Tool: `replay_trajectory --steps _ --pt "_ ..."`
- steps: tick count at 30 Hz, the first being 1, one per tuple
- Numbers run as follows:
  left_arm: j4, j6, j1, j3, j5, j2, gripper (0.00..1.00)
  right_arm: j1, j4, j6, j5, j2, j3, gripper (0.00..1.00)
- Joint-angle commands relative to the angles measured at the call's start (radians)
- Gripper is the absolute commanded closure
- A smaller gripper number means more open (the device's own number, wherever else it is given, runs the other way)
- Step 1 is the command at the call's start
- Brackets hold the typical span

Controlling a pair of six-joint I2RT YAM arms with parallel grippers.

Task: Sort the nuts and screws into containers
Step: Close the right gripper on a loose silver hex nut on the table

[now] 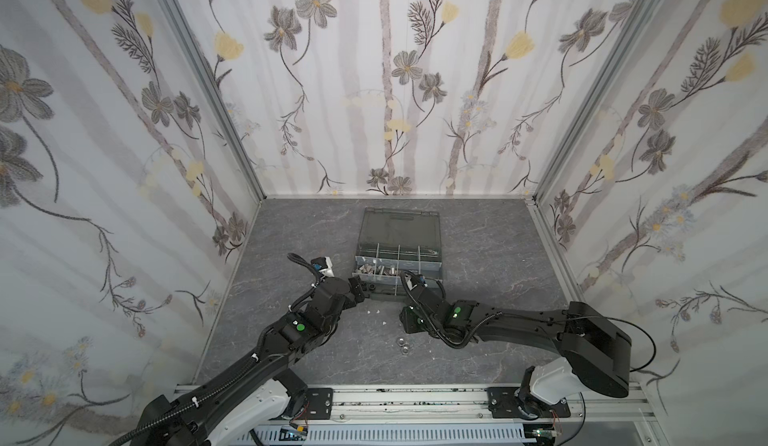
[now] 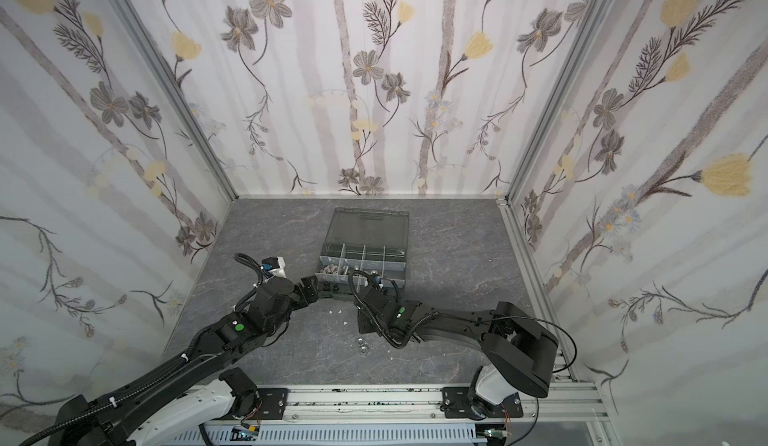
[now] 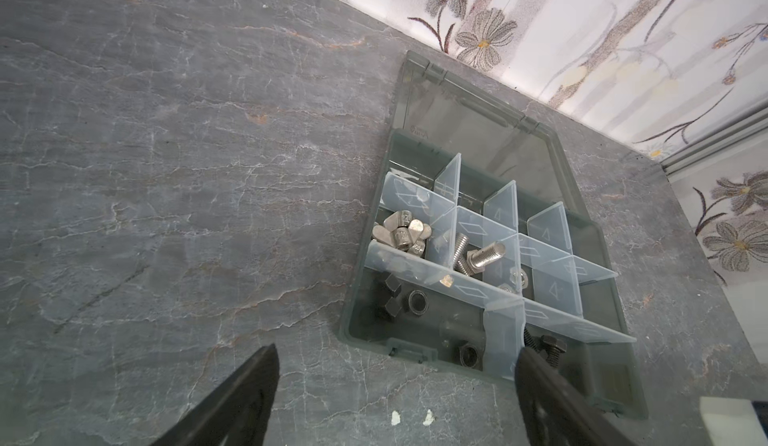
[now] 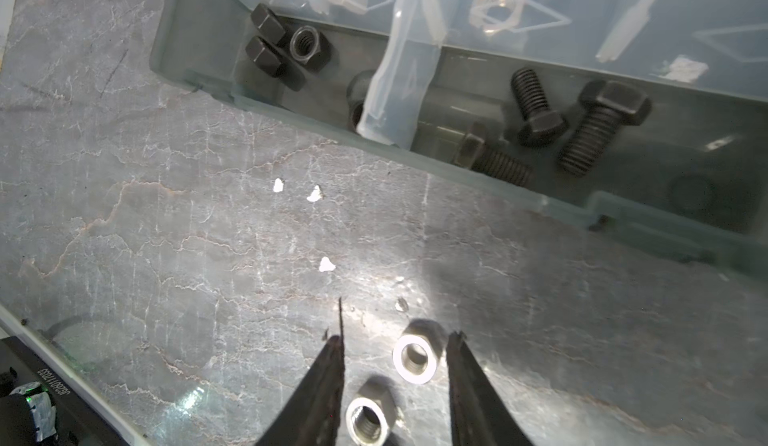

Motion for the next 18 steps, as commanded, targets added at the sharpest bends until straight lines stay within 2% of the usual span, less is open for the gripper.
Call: replay_trajectory --steps 1,8,18 --pt "0.015 -0.031 0.002 -0.018 -0.029 -0.021 0.09 0.014 -0.036 0.012 -0.012 0.038 0.035 0.58" --pt "0.015 -0.036 0.003 -0.032 -0.023 -0.036 0.09 0.034 -0.109 -0.02 0.018 0.082 0.053 0.58" --pt "0.017 -0.048 0.003 -0.038 -0.006 -0.04 0.1 0.039 -0.159 -0.284 0.04 0.117 0.12 0.59"
